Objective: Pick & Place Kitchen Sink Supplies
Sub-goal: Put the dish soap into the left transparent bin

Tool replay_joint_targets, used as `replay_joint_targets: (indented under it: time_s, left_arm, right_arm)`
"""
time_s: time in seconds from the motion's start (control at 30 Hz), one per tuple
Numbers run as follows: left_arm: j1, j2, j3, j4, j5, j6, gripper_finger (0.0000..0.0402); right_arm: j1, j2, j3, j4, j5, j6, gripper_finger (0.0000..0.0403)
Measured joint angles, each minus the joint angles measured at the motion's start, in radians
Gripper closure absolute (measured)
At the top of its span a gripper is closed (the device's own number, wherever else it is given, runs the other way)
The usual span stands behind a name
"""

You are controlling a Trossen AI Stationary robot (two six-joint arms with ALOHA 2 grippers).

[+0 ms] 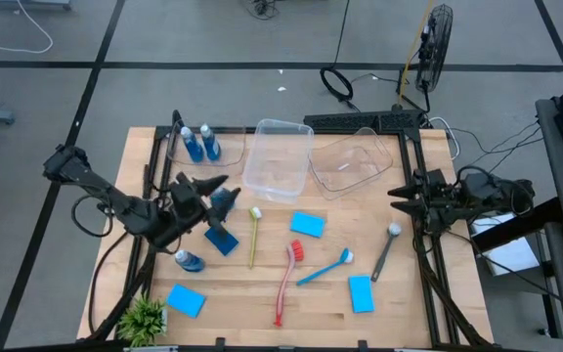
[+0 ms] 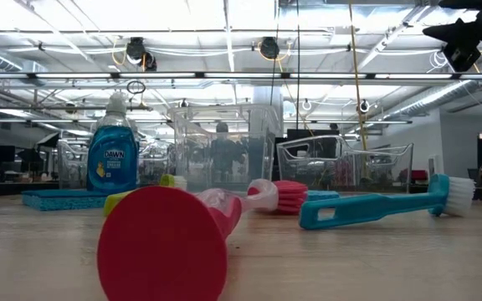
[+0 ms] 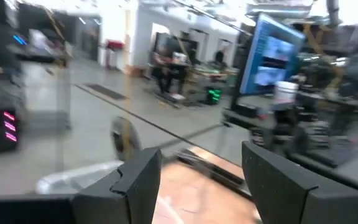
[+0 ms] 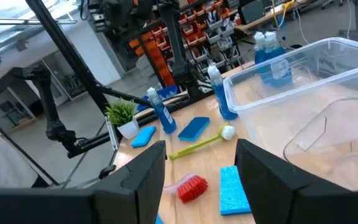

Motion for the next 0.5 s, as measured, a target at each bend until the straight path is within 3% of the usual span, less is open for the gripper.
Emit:
replay_joint_targets:
  time_s: [0.2,0.3,0.5]
  left_arm:
    - [0.020,0.015,0.000,-0.232,0.104,-0.346,0.0179]
    - [0.063,0.046,0.007,-0.294,0.221,-0.458,0.0179]
    - [0.192,0.181,0.197,-0.613,0.484,-0.548,0.0179]
  right_arm:
    - [0.000,0.000,0.000,0.006,0.000,0.000,0.0220]
    - [0.000,0.000,0.000,0.020,0.001,0.000,0.0220]
    - [0.000,0.000,0.000,0.046,-0.002,0.000,0.0220]
